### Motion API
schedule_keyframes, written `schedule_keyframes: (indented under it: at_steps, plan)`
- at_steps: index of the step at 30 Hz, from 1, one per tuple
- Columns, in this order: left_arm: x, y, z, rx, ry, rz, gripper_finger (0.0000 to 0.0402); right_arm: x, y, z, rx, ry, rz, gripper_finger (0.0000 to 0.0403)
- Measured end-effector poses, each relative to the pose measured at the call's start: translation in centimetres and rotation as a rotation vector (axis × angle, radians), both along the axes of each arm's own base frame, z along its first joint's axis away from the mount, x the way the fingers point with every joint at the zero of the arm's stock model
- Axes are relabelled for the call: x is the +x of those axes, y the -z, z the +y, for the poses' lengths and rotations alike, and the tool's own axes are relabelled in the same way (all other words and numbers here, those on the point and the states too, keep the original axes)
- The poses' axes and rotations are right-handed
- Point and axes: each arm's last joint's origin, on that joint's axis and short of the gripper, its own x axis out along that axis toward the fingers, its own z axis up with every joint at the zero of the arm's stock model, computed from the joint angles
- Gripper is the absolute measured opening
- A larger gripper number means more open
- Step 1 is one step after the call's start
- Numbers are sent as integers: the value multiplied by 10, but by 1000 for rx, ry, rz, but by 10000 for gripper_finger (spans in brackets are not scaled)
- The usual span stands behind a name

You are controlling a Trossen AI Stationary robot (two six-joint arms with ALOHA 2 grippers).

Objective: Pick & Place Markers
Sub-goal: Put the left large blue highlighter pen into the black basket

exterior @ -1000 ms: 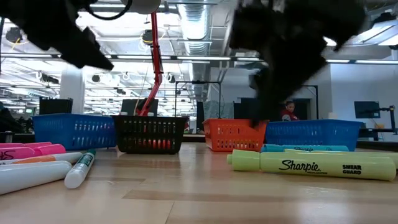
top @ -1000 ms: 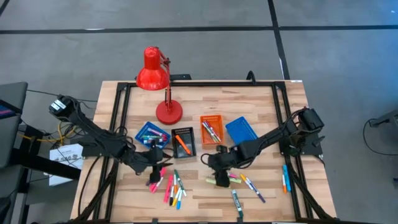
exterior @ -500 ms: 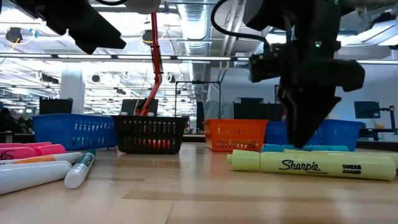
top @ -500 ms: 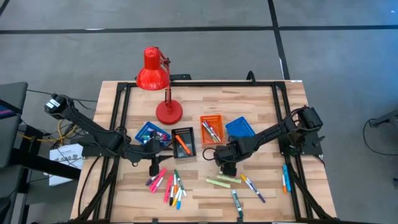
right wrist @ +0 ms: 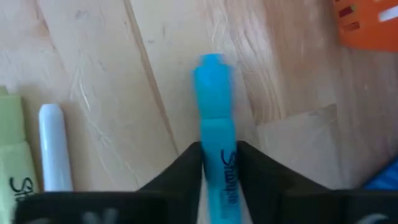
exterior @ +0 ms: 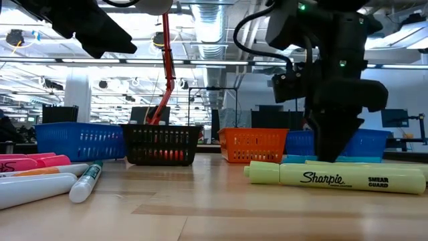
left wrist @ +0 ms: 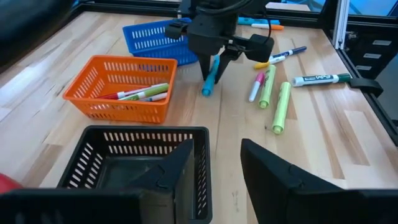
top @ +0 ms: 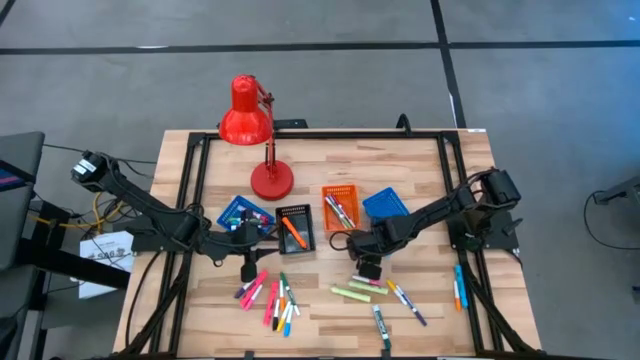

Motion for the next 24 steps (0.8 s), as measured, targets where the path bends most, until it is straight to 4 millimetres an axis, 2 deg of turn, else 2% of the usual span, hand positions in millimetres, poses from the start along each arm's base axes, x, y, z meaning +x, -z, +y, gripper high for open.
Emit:
schedule_keyframes:
  at_steps: [4,9,12,16,20,24]
  plan:
    - [0,0,0,0,0,0,129,15,-11,1,28,77,-53,44]
    - [0,0,0,0,0,0,129,48,-56,7,71,107,-230,45]
    - [0,0,0,-1,1,-2,129,69,-91,9,99,83,-376,66]
    - [0,0,0,-2,1,-4,129,88,-123,2,-10,94,-576,82]
    - [0,0,-1,-3,5,-4,129,98,-132,-14,-37,178,-708,66]
    - [-1,0,-3,-3,15,-5,129,100,-118,-32,-50,296,-758,59]
